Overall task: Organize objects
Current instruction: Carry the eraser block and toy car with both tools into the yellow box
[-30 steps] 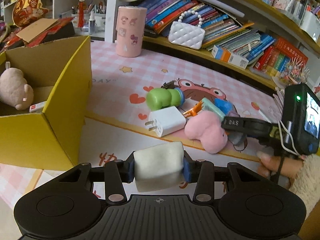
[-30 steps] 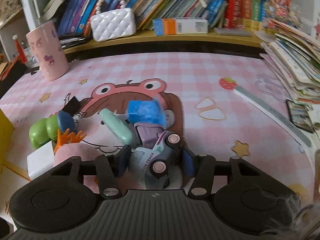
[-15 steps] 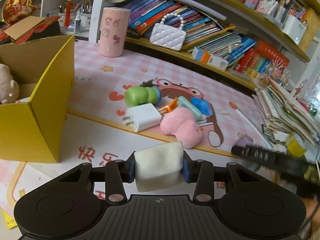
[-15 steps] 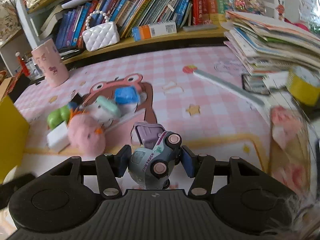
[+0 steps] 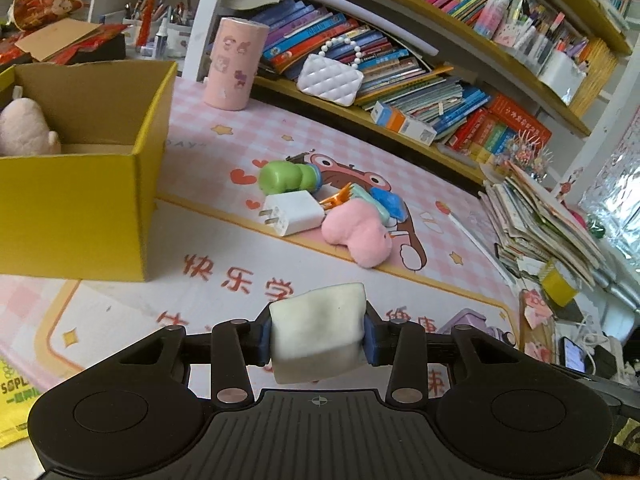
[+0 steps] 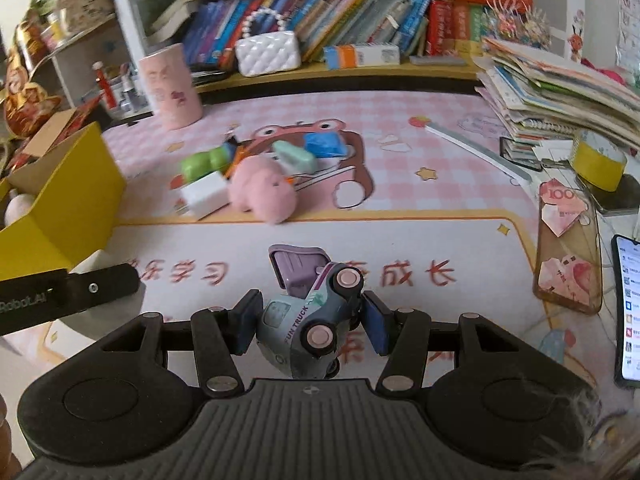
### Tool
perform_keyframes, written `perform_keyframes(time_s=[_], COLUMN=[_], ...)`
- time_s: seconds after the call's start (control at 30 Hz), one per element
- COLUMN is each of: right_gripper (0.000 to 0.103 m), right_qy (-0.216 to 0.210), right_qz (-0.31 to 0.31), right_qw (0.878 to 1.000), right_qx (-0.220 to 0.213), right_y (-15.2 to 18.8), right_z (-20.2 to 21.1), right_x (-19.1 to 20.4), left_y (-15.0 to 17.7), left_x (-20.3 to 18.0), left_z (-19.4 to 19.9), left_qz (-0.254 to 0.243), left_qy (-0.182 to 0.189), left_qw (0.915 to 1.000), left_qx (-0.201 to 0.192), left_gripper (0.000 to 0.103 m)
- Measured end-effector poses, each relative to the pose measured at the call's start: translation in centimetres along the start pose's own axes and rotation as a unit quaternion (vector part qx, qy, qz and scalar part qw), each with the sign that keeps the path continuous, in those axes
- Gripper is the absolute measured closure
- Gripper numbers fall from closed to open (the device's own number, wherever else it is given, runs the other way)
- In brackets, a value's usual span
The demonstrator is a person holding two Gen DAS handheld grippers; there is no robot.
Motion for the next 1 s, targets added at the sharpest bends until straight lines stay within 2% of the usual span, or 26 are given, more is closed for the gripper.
perform_keyframes(time_s=[0.33, 0.47, 0.73, 1.0], right_gripper=[0.052, 0.052, 0.052, 0.052], right_qy=[-0.014, -0.030, -0.096, -0.108], right_qz=[0.025, 0.053, 0.127, 0.156], right_qw=[1.000, 0.998, 0.987, 0.981], right_qx=[-0.003, 0.013, 0.030, 0.028], right_y=[3.1, 4.9, 8.3, 9.9], right_z=[3.1, 4.1, 5.6, 7.3], right_x=[6.3, 9.9, 18.7, 23.0], left_y=[1.3, 2.3, 4.2, 5.3], left_x=[4.6, 7.2, 13.3, 17.1], left_z=[5.8, 8.8, 15.7, 19.2], left_qz=[0.011, 0.023, 0.063, 0.096], left_qy=[-0.004, -0.027, -0.083, -0.103], left_qw=[0.9996, 0.9988, 0.9919, 0.9856], left_qx=[-0.024, -0.035, -0.072, -0.094], left_gripper=[0.067, 0.068, 0.069, 0.069])
Point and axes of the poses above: each gripper's, at about its wrist camera, not at the fingertips, and z roughly against the way its jaws point, x to its left, y to its underside, the point moved 2 cm from there along -z, roughly the way its jaws point, and after that the axes turned 2 degrees about y, right-handed, at the moved point
